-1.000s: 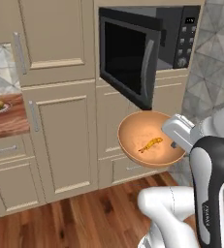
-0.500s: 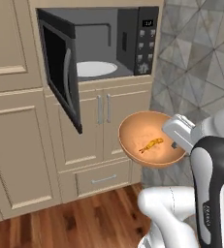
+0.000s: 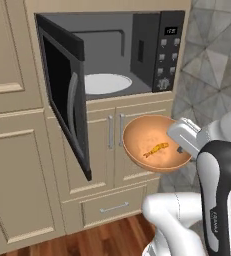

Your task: Remove the banana from the bowl and place it on the small plate. Then place the bowl with only the shrimp in the microwave, close the door, and press the start button to microwave the shrimp.

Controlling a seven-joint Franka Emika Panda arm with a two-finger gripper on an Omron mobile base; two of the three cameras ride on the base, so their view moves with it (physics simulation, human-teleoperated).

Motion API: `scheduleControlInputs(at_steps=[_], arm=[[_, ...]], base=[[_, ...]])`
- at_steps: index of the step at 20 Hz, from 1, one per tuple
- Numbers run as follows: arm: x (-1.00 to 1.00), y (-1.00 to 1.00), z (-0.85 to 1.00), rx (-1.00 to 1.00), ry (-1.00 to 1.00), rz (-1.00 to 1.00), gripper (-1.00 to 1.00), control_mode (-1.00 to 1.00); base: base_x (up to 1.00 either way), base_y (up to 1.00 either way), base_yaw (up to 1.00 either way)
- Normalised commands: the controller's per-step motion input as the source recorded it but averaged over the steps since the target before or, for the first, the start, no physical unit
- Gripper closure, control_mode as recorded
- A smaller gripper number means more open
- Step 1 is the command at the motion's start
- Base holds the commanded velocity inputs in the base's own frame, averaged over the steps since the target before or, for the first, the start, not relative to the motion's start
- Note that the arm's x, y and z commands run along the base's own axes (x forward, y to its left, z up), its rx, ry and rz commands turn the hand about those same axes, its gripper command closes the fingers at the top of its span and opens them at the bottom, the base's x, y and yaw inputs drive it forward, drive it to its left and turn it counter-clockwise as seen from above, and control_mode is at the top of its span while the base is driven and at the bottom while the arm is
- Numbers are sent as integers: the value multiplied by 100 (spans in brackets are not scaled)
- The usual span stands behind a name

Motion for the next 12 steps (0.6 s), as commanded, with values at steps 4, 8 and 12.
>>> scheduleControlInputs(at_steps=[4,8,12], arm=[[0,0,0,0,0,0,100,100],[0,0,0,0,0,0,100,100],[0,0,0,0,0,0,100,100]], base=[[65,-3,11],[36,-31,13],[34,-35,15]])
